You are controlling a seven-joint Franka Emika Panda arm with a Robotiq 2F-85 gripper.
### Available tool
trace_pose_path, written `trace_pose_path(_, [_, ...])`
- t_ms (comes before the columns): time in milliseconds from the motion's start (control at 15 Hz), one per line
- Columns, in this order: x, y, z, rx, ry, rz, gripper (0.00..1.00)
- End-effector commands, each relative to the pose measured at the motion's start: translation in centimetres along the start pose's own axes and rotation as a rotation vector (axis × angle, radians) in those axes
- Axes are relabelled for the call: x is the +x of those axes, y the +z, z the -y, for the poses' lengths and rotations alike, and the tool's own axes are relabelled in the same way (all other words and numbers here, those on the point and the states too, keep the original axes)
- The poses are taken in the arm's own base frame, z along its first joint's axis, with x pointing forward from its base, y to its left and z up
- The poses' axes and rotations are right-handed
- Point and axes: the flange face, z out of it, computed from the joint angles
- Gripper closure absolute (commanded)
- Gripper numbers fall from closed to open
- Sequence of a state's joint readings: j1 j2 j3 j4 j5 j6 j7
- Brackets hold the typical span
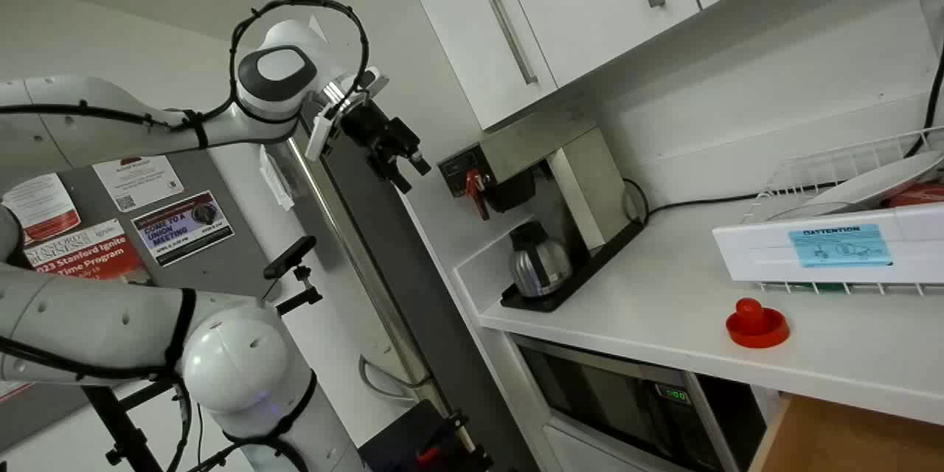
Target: Move the red object to the right
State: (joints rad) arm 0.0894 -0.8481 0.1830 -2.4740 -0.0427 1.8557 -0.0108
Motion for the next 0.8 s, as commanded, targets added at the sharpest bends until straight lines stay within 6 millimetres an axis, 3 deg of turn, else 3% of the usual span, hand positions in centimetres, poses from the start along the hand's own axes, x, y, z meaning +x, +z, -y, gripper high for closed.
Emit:
trace_pose_path(0, [0.0, 0.0, 0.0, 0.000, 0.000, 0.000, 0.00])
trace_pose_path(467, [0.3, 0.6, -0.5, -0.016, 0.011, -0.004, 0.00])
trace_pose_path(733, [1.1, 4.6, -6.8, -0.094, 0.091, -0.036, 0.00])
